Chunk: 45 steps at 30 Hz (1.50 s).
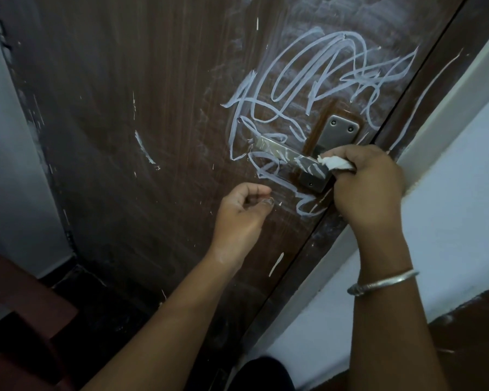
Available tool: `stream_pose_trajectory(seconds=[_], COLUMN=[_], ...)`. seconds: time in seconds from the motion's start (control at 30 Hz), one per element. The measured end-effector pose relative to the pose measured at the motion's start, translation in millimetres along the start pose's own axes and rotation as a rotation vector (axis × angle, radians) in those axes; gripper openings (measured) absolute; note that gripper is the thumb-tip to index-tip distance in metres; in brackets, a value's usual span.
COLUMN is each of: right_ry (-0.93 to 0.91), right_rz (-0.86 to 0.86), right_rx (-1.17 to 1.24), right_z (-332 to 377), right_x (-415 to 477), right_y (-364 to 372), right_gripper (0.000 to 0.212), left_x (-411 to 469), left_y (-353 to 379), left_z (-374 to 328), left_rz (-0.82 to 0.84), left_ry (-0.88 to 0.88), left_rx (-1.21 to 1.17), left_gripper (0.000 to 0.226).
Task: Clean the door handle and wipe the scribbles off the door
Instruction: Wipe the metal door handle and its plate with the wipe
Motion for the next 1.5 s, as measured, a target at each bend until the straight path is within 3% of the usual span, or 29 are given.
stream_pose_trajectory(seconds=[0.3,0.47,0.9,1.07,1.23,1.5], right_ry=[-0.023,-0.007,0.037,0.163,0.331,0.400], right_rz=[0.022,0.101,0.064,-0.182,-0.386,-0.396], right_rx=[-0.134,0.007,0.048,0.231,0.389,0.552], right_z=[5.6,3.1,3.9,-9.5,-24.8,-30.6], right_x=[16.8,10.6,-6.2,-57.7,-59.8,-43.1], right_y=[8.5,4.7,-1.5,-2.0,3.9,25.6], right_gripper=[0.045,0.045,0.041,0.022,0.021,0.024], left_x=[-2.2,-0.5,1.2,0.1,0.6,0.0], left_y=[3.9,1.0,-6.5,-6.1,-16.0,-17.7], left_z=[1.0,-0.1,-3.3,3.1,7.3,7.4], left_rz=[0.024,0.011,-0.003,0.006,-0.033,-0.027], left_ry=[-0.010,-0.010,0.010,-0.009,-0.014,-0.005], left_rx=[0.018,-0.001,-0.004,-0.008,0.001,0.004], left_gripper=[0.016,0.016,0.016,0.017,0.017,0.015])
Point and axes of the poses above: each hand's wrist, its own x-axis towards the middle knuckle, its own y-axis out of the palm, z = x × y, the point moved 9 cm from there along x, towards the middle knuckle, and after that the axes turned 1 degree about y, right-handed, at the moved point
